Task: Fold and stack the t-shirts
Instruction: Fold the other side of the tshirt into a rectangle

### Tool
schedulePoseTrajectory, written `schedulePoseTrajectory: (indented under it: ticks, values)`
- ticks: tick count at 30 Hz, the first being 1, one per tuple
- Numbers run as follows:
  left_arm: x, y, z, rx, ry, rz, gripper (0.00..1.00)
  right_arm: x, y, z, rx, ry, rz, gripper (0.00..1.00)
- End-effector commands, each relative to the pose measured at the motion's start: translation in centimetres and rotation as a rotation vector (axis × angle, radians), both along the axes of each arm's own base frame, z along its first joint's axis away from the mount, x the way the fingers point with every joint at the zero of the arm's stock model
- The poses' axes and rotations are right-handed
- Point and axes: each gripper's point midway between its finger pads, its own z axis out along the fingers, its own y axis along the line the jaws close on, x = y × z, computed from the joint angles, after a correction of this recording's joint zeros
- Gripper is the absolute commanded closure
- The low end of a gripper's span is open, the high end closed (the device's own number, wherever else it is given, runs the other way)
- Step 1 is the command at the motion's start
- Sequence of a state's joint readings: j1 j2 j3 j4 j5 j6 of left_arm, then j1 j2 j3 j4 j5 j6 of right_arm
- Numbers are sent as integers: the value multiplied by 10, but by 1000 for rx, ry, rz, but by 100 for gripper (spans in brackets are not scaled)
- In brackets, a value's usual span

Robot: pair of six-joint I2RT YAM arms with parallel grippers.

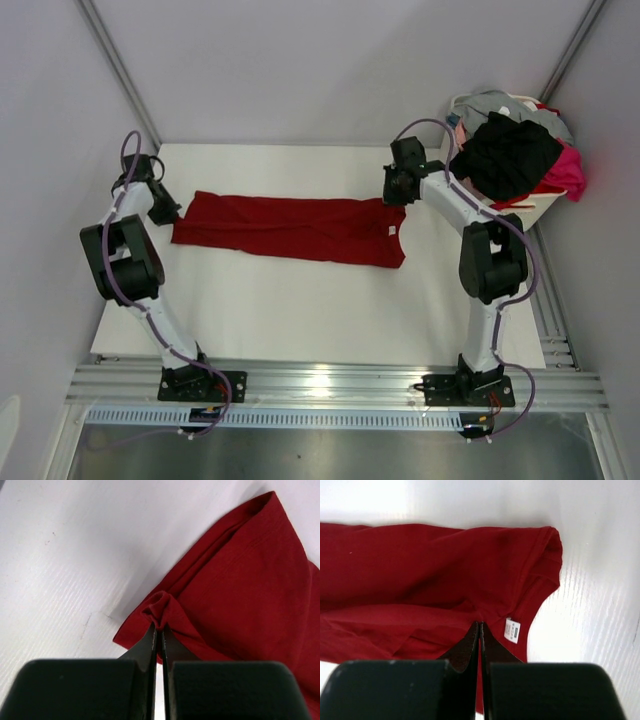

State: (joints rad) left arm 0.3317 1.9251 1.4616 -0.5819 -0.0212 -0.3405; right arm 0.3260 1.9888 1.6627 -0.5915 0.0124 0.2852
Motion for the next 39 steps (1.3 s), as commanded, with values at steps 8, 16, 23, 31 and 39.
schedulePoseTrajectory:
  ticks: [8,16,23,31,39]
  values:
    - [41,8,16,22,-74,17,99,50,7,13,-13,-117,0,100]
    - [54,0,6,-5,-72,-10,74,61,10,9,-29,-121,24,100]
    - [76,-2,52,-2,-169,-49,35,69,26,37,15,-153,111,51]
    - [63,-21,141,49,-303,-190,1,25,64,118,105,-220,268,1]
    - [4,-82,142,42,-405,-472,1,-75,103,45,-6,-102,238,24]
